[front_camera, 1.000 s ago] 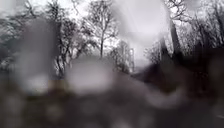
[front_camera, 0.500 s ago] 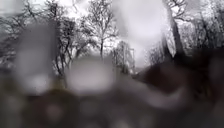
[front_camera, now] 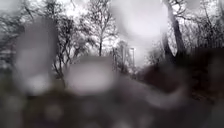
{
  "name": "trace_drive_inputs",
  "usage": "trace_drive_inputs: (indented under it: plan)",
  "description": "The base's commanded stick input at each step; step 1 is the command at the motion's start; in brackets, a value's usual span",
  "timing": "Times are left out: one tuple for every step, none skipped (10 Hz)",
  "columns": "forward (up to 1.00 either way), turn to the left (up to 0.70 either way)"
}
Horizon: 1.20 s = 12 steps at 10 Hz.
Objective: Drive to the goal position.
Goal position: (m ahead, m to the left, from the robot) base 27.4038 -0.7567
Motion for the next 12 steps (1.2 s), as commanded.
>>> trace_drive_inputs:
  plan:
    - [0.85, 0.00]
    - [0.85, 0.00]
    - [0.85, 0.00]
    - [0.85, 0.00]
    - [0.85, 0.00]
    - [0.85, 0.00]
    - [0.85, 0.00]
    - [0.85, 0.00]
    - [0.85, 0.00]
    - [0.85, 0.00]
    - [0.85, 0.00]
    - [0.85, 0.00]
